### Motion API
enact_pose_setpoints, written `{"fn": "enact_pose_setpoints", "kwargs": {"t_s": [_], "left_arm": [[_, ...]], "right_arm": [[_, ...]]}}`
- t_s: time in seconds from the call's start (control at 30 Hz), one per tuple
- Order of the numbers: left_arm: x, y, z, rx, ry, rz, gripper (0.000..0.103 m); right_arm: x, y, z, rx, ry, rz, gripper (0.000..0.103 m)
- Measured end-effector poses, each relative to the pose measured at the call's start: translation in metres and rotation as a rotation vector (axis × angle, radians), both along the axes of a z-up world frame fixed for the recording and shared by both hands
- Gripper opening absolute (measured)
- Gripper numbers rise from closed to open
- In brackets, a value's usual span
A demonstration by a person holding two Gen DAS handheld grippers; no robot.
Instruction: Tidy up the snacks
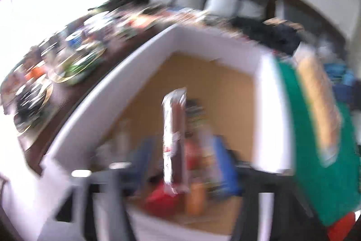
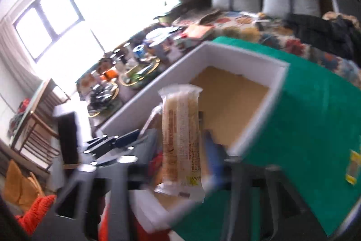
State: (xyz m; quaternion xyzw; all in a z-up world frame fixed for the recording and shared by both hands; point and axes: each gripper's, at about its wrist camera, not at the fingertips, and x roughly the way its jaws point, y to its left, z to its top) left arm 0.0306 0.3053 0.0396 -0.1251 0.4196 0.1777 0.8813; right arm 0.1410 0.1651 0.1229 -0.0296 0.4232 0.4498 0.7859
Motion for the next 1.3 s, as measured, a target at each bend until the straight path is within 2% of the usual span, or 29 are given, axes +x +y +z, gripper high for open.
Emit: {"fn": "enact_pose_setpoints", "kwargs": {"t_s": [0.07,0.13,0.2,0.3,0.43,0.53,0.63,0.7,0.77,0.8,0.87,0.93,1.0,1.17,1.23,1.3], "left_arm": [[-0.02,0.013,-0.01,0.01,-0.004,0.048,0.075],[-0.04,0.015,-0.02,-0.022,-0.027,0.063,0.076],[-0.053,0.015,-0.022,-0.052,-0.045,0.061,0.077],[-0.063,-0.009,-0.013,-0.057,-0.091,0.005,0.079],[-0.048,-0.061,0.013,-0.087,-0.166,-0.135,0.083],[-0.03,-0.113,0.029,-0.112,-0.199,-0.268,0.09],[-0.007,-0.174,0.028,-0.164,-0.185,-0.412,0.097],[0.012,-0.217,0.011,-0.206,-0.132,-0.505,0.098],[0.027,-0.25,-0.009,-0.214,-0.087,-0.568,0.098],[0.037,-0.268,-0.027,-0.189,-0.052,-0.596,0.098],[0.054,-0.291,-0.053,-0.129,0.016,-0.614,0.098],[0.07,-0.306,-0.076,-0.072,0.063,-0.619,0.098],[0.088,-0.313,-0.091,-0.009,0.085,-0.603,0.098],[0.123,-0.313,-0.109,0.067,0.084,-0.537,0.098],[0.129,-0.307,-0.118,0.046,0.092,-0.517,0.1],[0.127,-0.302,-0.12,0.037,0.06,-0.5,0.1]], "right_arm": [[0.002,0.006,-0.013,-0.012,-0.009,-0.015,0.076],[-0.003,-0.008,-0.029,-0.023,-0.036,-0.014,0.076],[-0.004,-0.038,-0.056,-0.088,-0.09,-0.039,0.076],[-0.008,-0.106,-0.099,-0.216,-0.184,-0.117,0.076],[0.004,-0.221,-0.153,-0.396,-0.224,-0.281,0.076],[0.012,-0.294,-0.168,-0.454,-0.202,-0.406,0.076],[0.018,-0.353,-0.172,-0.454,-0.175,-0.514,0.076],[0.022,-0.38,-0.176,-0.454,-0.163,-0.568,0.076],[0.027,-0.394,-0.182,-0.455,-0.141,-0.6,0.076],[0.028,-0.401,-0.187,-0.455,-0.131,-0.616,0.077],[0.021,-0.414,-0.192,-0.391,-0.128,-0.635,0.081],[0.022,-0.422,-0.194,-0.358,-0.099,-0.652,0.086],[0.023,-0.423,-0.193,-0.36,-0.095,-0.655,0.087],[0.02,-0.422,-0.194,-0.366,-0.095,-0.663,0.089],[0.02,-0.423,-0.195,-0.366,-0.094,-0.663,0.089],[0.02,-0.423,-0.194,-0.366,-0.094,-0.663,0.089]]}}
